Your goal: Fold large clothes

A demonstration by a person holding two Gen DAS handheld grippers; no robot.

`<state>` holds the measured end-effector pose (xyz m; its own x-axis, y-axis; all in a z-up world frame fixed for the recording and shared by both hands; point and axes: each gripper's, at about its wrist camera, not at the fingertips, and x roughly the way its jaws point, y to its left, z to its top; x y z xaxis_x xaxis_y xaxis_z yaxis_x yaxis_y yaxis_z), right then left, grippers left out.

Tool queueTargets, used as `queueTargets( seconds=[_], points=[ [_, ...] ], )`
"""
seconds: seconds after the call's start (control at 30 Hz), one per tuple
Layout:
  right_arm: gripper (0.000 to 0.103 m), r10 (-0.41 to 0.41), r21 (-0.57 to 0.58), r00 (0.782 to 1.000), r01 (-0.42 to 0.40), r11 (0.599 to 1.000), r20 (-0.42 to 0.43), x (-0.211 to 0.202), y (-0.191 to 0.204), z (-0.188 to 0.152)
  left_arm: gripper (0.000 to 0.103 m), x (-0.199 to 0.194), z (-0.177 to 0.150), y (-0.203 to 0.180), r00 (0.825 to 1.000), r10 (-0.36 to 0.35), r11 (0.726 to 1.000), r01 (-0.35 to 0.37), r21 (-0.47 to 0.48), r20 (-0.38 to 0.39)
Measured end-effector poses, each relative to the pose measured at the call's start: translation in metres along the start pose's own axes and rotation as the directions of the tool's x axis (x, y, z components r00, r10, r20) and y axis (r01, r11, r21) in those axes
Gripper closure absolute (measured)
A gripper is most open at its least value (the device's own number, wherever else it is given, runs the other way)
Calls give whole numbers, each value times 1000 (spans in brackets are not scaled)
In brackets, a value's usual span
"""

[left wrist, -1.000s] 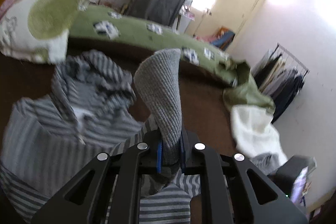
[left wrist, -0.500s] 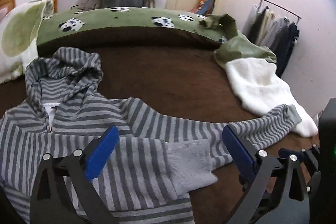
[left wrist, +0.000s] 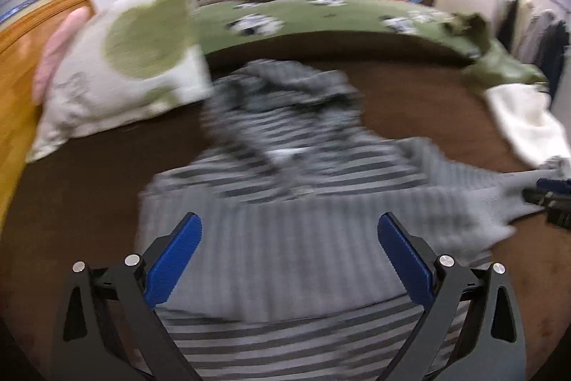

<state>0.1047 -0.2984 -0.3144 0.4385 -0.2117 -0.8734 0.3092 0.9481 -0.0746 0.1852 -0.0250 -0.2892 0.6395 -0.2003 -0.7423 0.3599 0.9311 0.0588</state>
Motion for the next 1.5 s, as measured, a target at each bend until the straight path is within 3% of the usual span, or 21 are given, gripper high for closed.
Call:
queueTargets(
  seconds=[0.1,0.2,0.33,0.43,0.57,0.6,0.67,0.73,0.83,0.9,1.0,1.2,1.3,1.4,1.5],
  points=[
    [76,45,-25,999,-45,999,-6,19,40,8,6,8,-3,50,998,65,997,-65,-32,-21],
    [76,66,-38,998,-67,997,-17,37,71,9,6,24,-6,84,997,57,995,-61,-73,-53],
    [76,50,-43,997,-52,998,-51,65,97,-2,6,48,-18,102,996,4,992,-15,-129,-84],
    [76,25,-36,996,-28,999,-81,87,100,-15,6,80,-40,107,989,19,991,-39,-129,-149],
    [75,9,-51,999,-11,999,-45,92,103,-21,6,104,-76,123,978,9,984,-46,-171,-210],
    [75,2,-63,999,-5,998,-39,90,106,-21,6,102,-80,124,981,7,984,-41,-174,-195],
    [70,-3,-88,999,0,996,-35,86,111,-20,6,90,-80,123,988,37,983,-62,-171,-148],
    [41,26,-119,999,-29,992,-23,73,119,-15,6,78,-76,122,991,55,983,-75,-167,-120],
    [36,73,-209,996,-61,976,48,39,144,1,6,52,-67,127,995,61,977,-76,-199,-80],
    [29,127,-280,989,-100,955,79,19,169,16,6,33,-60,132,996,68,975,-79,-207,-61],
    [29,255,-340,963,-212,916,86,1,205,41,6,10,-51,141,995,93,974,-101,-205,-48],
    [30,470,-520,883,-401,755,1,7,310,82,6,-14,-62,149,987,144,973,-154,-173,-69],
    [52,503,-565,859,-461,684,-91,30,355,90,6,-24,-71,155,982,169,969,-181,-170,-82],
    [57,491,-609,860,-466,642,-141,51,384,88,6,-36,-78,164,981,172,958,-187,-216,-85],
    [59,499,-604,843,-508,614,-202,68,402,91,6,-41,-86,175,980,173,945,-193,-265,-100]
  ],
)
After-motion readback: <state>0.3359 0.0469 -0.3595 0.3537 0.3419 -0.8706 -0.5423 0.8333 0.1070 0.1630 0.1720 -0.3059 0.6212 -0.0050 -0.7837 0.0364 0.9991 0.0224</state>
